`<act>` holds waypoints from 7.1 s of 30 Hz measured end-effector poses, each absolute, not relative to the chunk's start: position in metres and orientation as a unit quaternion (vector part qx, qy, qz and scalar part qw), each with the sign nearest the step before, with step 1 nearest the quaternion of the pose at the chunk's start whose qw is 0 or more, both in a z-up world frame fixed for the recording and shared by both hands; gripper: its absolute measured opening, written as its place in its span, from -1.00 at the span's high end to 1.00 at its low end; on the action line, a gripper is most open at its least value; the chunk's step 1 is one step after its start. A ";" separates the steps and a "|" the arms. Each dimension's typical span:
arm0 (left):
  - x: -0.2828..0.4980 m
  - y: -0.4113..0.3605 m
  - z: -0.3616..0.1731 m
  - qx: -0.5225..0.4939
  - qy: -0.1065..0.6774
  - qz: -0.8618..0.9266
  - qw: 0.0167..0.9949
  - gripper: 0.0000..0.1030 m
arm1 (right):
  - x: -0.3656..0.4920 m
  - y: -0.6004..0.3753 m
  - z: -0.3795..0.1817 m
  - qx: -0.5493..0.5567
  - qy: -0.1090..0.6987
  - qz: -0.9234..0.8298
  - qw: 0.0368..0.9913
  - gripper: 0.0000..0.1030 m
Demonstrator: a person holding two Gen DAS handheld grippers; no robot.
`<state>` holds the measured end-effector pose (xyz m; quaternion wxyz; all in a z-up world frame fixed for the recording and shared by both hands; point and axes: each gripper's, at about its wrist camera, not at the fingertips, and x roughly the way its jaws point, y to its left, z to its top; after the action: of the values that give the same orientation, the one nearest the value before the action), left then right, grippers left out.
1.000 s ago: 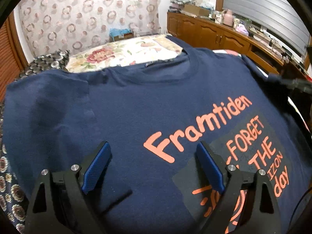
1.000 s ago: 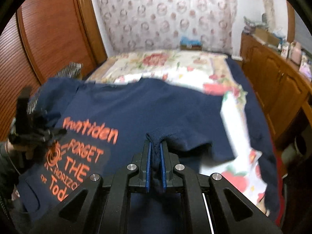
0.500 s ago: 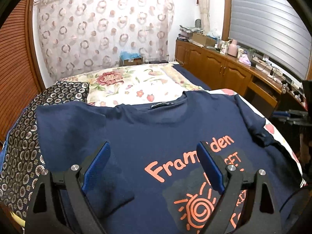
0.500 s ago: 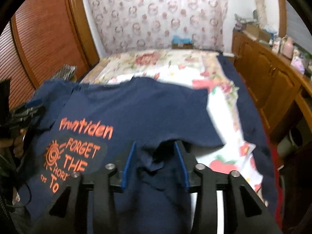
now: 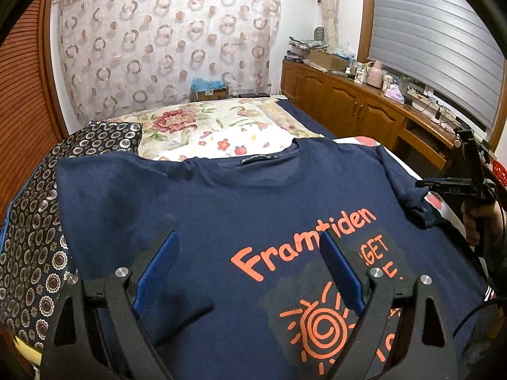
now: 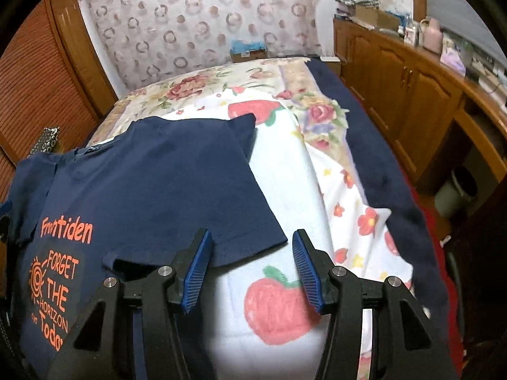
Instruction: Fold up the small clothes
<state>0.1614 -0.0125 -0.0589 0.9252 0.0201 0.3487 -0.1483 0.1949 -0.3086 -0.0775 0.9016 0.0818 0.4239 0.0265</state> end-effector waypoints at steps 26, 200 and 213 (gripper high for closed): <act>0.151 0.008 -0.061 0.002 0.351 -0.121 0.929 -0.76 | 0.272 -0.206 -0.012 -0.018 0.366 0.222 0.903 0.56; 0.077 0.133 -0.123 -0.011 0.467 -0.111 0.877 0.19 | 0.097 -0.293 -0.069 -0.025 0.427 0.111 0.897 -0.34; 0.050 0.117 -0.088 -0.018 0.401 -0.129 0.907 0.80 | 0.084 -0.294 -0.064 -0.001 0.420 0.174 0.891 0.79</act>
<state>0.0503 0.1167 -0.0881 0.9068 -0.0184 0.4008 -0.1293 0.0839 -0.2941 -0.0644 0.8909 -0.0008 0.4195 0.1740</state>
